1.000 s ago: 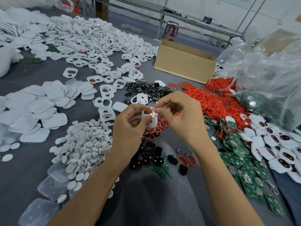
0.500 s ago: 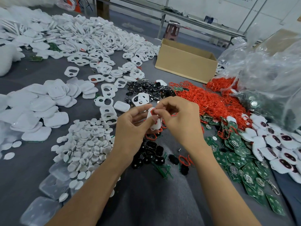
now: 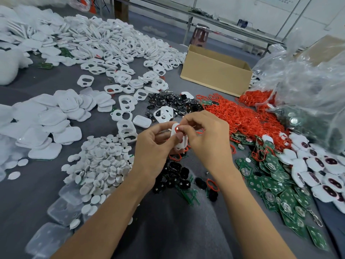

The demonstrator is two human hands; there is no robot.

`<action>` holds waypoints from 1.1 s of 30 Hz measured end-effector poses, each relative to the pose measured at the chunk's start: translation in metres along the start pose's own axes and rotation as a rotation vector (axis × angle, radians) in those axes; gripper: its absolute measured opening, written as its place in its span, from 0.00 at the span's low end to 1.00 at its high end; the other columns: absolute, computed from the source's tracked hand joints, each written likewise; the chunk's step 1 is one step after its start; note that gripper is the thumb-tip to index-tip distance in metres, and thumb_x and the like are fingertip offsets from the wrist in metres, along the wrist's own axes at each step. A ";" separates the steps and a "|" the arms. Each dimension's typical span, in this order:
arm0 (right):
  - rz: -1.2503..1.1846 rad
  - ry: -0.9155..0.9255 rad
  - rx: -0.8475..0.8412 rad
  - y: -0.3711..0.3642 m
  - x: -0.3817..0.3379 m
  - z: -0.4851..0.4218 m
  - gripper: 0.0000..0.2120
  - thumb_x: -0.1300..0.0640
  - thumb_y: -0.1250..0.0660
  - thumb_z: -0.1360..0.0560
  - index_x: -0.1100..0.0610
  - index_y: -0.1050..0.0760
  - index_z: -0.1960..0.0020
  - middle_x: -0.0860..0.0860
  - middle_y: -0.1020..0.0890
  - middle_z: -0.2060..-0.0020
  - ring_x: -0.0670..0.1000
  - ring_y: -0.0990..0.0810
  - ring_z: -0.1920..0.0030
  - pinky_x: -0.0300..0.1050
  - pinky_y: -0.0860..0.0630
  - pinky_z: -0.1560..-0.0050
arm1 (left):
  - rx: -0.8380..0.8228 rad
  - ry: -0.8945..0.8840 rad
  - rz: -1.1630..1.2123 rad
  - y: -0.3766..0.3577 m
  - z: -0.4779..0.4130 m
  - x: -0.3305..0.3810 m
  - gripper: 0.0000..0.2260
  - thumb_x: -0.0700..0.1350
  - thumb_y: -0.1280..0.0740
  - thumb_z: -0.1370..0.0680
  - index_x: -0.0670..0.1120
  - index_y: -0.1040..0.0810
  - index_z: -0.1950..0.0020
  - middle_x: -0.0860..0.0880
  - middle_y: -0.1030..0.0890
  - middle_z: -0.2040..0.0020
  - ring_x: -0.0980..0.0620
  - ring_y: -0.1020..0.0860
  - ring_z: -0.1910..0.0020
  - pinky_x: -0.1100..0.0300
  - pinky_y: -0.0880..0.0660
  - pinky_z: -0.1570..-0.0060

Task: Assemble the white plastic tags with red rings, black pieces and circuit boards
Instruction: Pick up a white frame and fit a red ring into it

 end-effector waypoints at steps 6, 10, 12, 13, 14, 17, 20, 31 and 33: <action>-0.003 0.056 0.064 -0.006 -0.004 0.004 0.05 0.67 0.28 0.31 0.60 0.19 0.63 0.52 0.19 0.66 0.51 0.23 0.65 0.46 0.26 0.62 | 0.028 0.003 0.008 0.001 0.000 0.000 0.08 0.35 0.29 0.25 0.45 0.19 0.49 0.44 0.14 0.57 0.47 0.16 0.62 0.43 0.17 0.59; -0.032 0.049 0.087 -0.006 -0.002 0.003 0.05 0.68 0.28 0.32 0.60 0.19 0.63 0.51 0.20 0.67 0.49 0.23 0.66 0.40 0.27 0.62 | 0.033 0.006 0.042 0.001 0.001 0.002 0.08 0.36 0.28 0.27 0.45 0.19 0.49 0.45 0.14 0.57 0.49 0.17 0.63 0.47 0.17 0.59; -0.045 0.034 0.109 -0.006 -0.001 0.003 0.05 0.68 0.28 0.32 0.60 0.19 0.63 0.50 0.20 0.67 0.47 0.24 0.65 0.33 0.30 0.62 | 0.027 0.009 0.056 0.000 0.001 0.002 0.09 0.35 0.28 0.26 0.44 0.18 0.48 0.45 0.14 0.57 0.51 0.17 0.64 0.49 0.17 0.61; -0.044 0.032 0.113 -0.006 -0.001 0.003 0.05 0.68 0.28 0.32 0.59 0.20 0.63 0.49 0.20 0.67 0.46 0.24 0.65 0.30 0.31 0.62 | 0.023 0.012 0.061 0.000 0.001 0.002 0.09 0.35 0.29 0.26 0.44 0.19 0.48 0.45 0.14 0.57 0.51 0.17 0.64 0.51 0.17 0.61; -0.039 0.035 0.113 -0.006 0.000 0.003 0.05 0.68 0.28 0.32 0.59 0.20 0.62 0.49 0.21 0.67 0.46 0.25 0.65 0.29 0.32 0.62 | 0.020 0.015 0.066 0.000 0.001 0.002 0.09 0.35 0.29 0.26 0.44 0.19 0.48 0.45 0.14 0.57 0.51 0.17 0.63 0.52 0.17 0.61; -0.047 0.028 0.120 -0.007 0.000 0.004 0.05 0.68 0.28 0.31 0.60 0.20 0.62 0.49 0.21 0.67 0.46 0.24 0.65 0.31 0.31 0.63 | 0.015 0.017 0.078 0.000 0.000 0.001 0.09 0.35 0.29 0.26 0.44 0.19 0.47 0.46 0.14 0.57 0.52 0.17 0.63 0.58 0.18 0.63; -0.064 0.009 0.148 -0.007 0.000 0.004 0.05 0.69 0.28 0.31 0.60 0.20 0.61 0.50 0.20 0.66 0.47 0.23 0.66 0.36 0.28 0.64 | 0.012 0.015 0.094 0.001 0.000 0.001 0.09 0.34 0.29 0.26 0.45 0.19 0.48 0.46 0.14 0.57 0.52 0.17 0.63 0.60 0.19 0.64; 0.030 0.099 0.097 -0.007 -0.002 0.007 0.05 0.71 0.29 0.31 0.63 0.19 0.61 0.54 0.20 0.64 0.52 0.24 0.65 0.36 0.31 0.62 | 0.045 0.012 0.065 -0.001 0.000 0.000 0.08 0.37 0.28 0.26 0.45 0.18 0.49 0.46 0.14 0.57 0.50 0.16 0.63 0.51 0.17 0.62; 0.033 0.096 0.098 -0.008 -0.002 0.008 0.06 0.72 0.30 0.30 0.63 0.19 0.60 0.54 0.20 0.64 0.51 0.24 0.65 0.35 0.31 0.61 | 0.057 0.007 0.058 -0.001 0.000 -0.001 0.08 0.36 0.28 0.25 0.45 0.18 0.49 0.47 0.13 0.58 0.50 0.16 0.63 0.51 0.17 0.63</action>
Point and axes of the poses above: each hand's wrist, its own z-axis away from the middle knuckle, its own y-axis out of the back of the hand, x = y × z, the point moved 1 cm from there along -z, towards the middle knuckle
